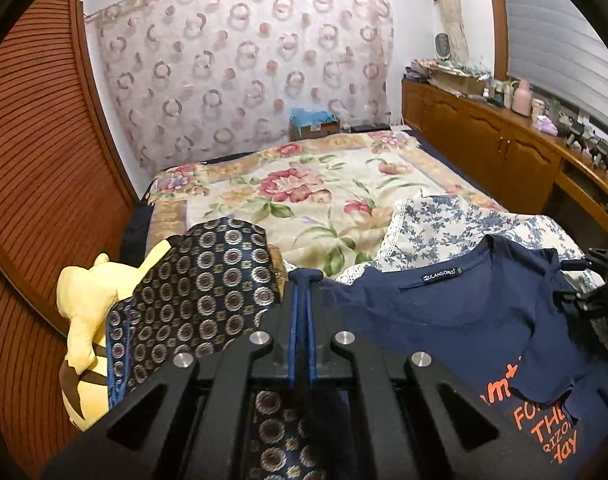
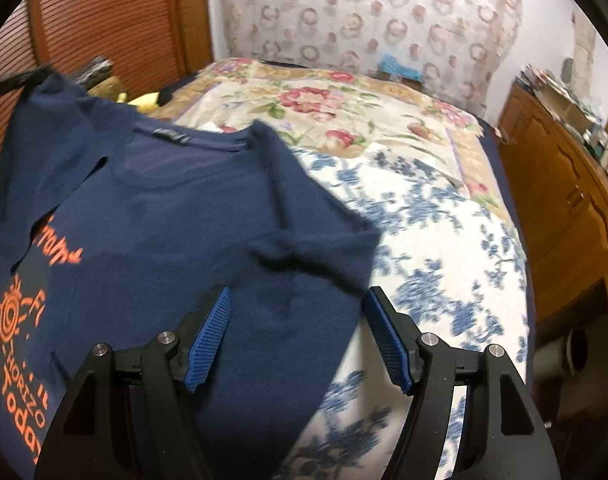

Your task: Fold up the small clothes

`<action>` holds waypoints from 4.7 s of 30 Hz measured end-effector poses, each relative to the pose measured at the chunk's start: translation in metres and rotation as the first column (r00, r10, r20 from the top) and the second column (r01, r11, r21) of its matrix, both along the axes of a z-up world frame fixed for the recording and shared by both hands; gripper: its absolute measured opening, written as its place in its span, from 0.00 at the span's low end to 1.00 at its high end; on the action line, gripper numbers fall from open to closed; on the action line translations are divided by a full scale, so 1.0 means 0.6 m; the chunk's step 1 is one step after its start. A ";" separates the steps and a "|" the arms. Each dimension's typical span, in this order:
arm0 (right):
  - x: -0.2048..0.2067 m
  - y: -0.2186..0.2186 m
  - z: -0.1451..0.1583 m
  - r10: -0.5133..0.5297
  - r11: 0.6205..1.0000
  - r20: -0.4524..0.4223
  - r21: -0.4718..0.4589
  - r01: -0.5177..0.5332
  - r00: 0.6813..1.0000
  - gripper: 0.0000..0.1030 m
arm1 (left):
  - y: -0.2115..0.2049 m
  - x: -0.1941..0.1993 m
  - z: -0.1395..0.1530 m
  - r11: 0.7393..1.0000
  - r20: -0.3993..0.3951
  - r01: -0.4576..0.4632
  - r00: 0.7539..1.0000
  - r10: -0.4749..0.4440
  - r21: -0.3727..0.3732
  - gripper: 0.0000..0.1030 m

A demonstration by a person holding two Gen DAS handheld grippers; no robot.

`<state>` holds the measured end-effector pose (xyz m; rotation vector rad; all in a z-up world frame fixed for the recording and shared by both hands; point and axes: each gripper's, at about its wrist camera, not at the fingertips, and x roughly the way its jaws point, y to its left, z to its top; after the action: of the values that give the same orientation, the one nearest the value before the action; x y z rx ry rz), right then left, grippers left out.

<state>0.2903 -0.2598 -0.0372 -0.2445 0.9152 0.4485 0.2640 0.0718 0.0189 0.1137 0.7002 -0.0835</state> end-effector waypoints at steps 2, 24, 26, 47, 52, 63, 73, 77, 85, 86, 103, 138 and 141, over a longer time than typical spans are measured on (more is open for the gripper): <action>0.010 -0.007 -0.003 -0.015 1.000 -0.017 0.009 0.016 1.000 0.69 | 0.002 -0.009 0.001 1.000 0.010 0.004 1.000 -0.004 -0.009 0.02; -0.004 -0.014 0.129 -0.120 0.992 0.184 0.055 0.112 0.976 0.03 | 0.024 -0.127 0.044 0.997 0.109 0.029 0.994 -0.021 -0.072 0.02; -0.007 -0.014 0.145 -0.132 0.991 0.196 0.037 0.127 0.972 0.03 | 0.028 -0.136 0.048 0.996 0.119 0.026 0.993 -0.015 -0.087 0.02; -0.165 -0.011 0.185 0.001 0.996 0.205 0.086 -0.019 0.979 0.03 | -0.005 -0.276 0.048 0.989 0.148 0.112 0.984 -0.098 -0.092 0.02; -0.214 -0.014 0.193 0.004 0.992 0.238 0.125 -0.035 0.971 0.03 | -0.010 -0.310 0.046 0.986 0.154 0.134 0.981 -0.118 -0.097 0.02; -0.342 -0.050 0.199 0.014 0.978 0.231 0.200 -0.061 0.973 0.03 | 0.032 -0.409 0.010 0.983 0.132 0.124 0.985 -0.106 -0.134 0.02; -0.434 -0.094 0.177 -0.040 0.978 0.167 0.209 0.005 0.985 0.03 | 0.050 -0.465 -0.033 0.979 0.046 0.081 0.996 -0.073 -0.186 0.02; -0.454 -0.094 0.151 -0.028 0.984 0.126 0.176 0.006 0.992 0.04 | 0.054 -0.473 -0.060 0.977 0.006 0.073 0.997 -0.073 -0.201 0.02; -0.445 -0.092 0.066 -0.057 0.992 0.031 0.114 0.053 0.998 0.04 | 0.075 -0.460 -0.107 0.977 -0.072 0.036 0.996 -0.052 -0.211 0.05; -0.444 -0.093 0.060 -0.058 0.993 0.025 0.109 0.055 0.998 0.04 | 0.074 -0.461 -0.105 0.976 -0.070 0.040 0.996 -0.056 -0.212 0.07; -0.427 -0.117 0.104 -0.082 0.996 0.089 0.048 0.078 0.993 0.46 | 0.078 -0.376 -0.100 0.979 -0.074 0.049 0.995 -0.065 -0.196 0.57; -0.259 -0.094 0.005 -0.116 0.992 -0.027 0.038 0.117 0.993 0.74 | 0.035 -0.278 -0.201 0.980 -0.252 0.038 0.964 -0.088 -0.195 0.58; -0.259 -0.093 0.004 -0.110 0.993 -0.031 0.041 0.111 0.993 0.74 | 0.030 -0.276 -0.201 0.981 -0.254 0.043 0.963 -0.091 -0.189 0.59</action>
<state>0.1347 -0.3155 -0.0345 -0.1481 0.9409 0.3692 0.0983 0.0901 -0.1019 -0.0510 0.9494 -0.2303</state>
